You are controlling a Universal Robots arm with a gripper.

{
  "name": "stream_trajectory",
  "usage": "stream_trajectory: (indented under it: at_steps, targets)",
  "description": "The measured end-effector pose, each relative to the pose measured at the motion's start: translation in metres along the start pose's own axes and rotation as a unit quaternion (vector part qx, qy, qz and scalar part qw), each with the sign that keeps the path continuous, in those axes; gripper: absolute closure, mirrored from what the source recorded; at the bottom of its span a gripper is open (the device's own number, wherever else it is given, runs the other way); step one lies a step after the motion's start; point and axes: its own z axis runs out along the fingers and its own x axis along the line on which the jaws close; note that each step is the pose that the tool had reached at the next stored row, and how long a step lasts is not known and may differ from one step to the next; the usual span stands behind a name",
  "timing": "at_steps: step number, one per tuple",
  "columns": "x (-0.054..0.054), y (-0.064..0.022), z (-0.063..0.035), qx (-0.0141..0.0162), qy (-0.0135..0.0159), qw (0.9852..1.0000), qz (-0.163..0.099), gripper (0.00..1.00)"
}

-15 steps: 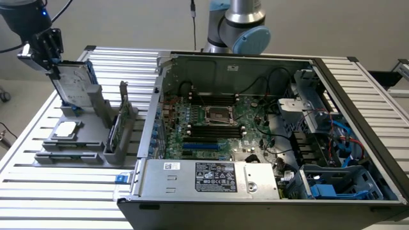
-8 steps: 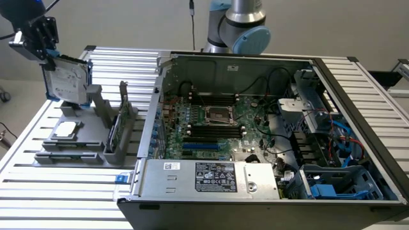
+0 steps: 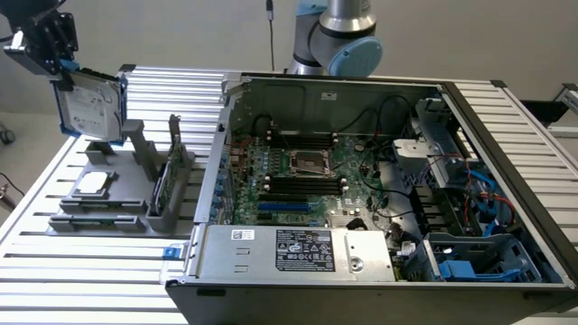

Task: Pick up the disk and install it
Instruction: 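Pick up the disk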

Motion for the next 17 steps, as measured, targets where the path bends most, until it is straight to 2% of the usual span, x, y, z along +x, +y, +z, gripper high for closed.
stream_trajectory:
  at_steps: [7,13,17]
  targets:
    - [0.000,0.0004,-0.0159,0.0000,0.0000,1.0000,0.000,0.67]
    - [0.000,-0.0001,-0.0345,0.0000,0.0000,1.0000,0.000,0.67]
    - [0.000,-0.0012,-0.0412,0.0000,0.0000,1.0000,-0.001,0.67]
